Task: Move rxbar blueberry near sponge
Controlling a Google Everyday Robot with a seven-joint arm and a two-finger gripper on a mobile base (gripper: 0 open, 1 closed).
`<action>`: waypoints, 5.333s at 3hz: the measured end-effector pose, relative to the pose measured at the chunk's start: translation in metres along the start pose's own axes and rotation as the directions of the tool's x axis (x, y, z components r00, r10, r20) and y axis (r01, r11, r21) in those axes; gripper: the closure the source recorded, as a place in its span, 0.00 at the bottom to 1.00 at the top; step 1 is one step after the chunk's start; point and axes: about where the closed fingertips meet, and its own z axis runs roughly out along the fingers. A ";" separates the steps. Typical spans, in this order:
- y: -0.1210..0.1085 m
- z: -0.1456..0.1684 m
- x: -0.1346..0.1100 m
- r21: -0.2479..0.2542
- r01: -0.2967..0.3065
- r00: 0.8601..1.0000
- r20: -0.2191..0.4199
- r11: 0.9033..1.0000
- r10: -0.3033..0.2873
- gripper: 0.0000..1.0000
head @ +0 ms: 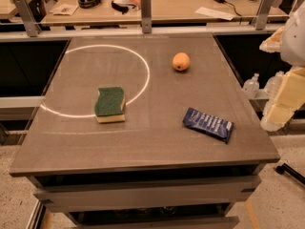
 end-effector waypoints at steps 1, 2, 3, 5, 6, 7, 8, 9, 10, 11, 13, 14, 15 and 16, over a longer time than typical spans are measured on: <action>0.000 0.000 0.000 0.003 -0.009 1.000 0.001 1.000 0.009 0.00; 0.002 0.010 -0.002 -0.020 -0.015 0.999 0.034 1.000 0.016 0.00; 0.011 0.027 -0.003 -0.043 -0.008 0.991 0.135 0.999 0.013 0.00; 0.017 0.061 0.009 -0.049 -0.100 0.931 0.349 0.994 0.110 0.00; 0.008 0.091 0.011 0.025 -0.182 0.908 0.389 0.983 0.158 0.00; 0.007 0.091 0.011 0.031 -0.184 0.907 0.390 0.982 0.157 0.00; 0.009 0.096 0.009 0.014 -0.239 0.896 0.389 0.971 0.215 0.00; 0.016 0.103 0.003 0.005 -0.291 0.876 0.403 0.957 0.265 0.00; 0.022 0.113 -0.005 -0.012 -0.302 0.860 0.429 0.953 0.278 0.00; 0.027 0.128 -0.012 -0.041 -0.307 0.844 0.449 0.951 0.292 0.00; 0.028 0.153 -0.019 -0.077 -0.290 0.824 0.488 0.954 0.289 0.00; 0.024 0.161 -0.020 -0.088 -0.289 0.819 0.494 0.953 0.294 0.17; 0.022 0.168 -0.021 -0.101 -0.283 0.819 0.492 0.954 0.295 0.41; 0.022 0.166 -0.021 -0.102 -0.283 0.819 0.492 0.954 0.295 0.64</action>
Offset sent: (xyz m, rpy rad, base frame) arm 0.0026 0.0086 -0.0337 0.1198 0.0632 0.0116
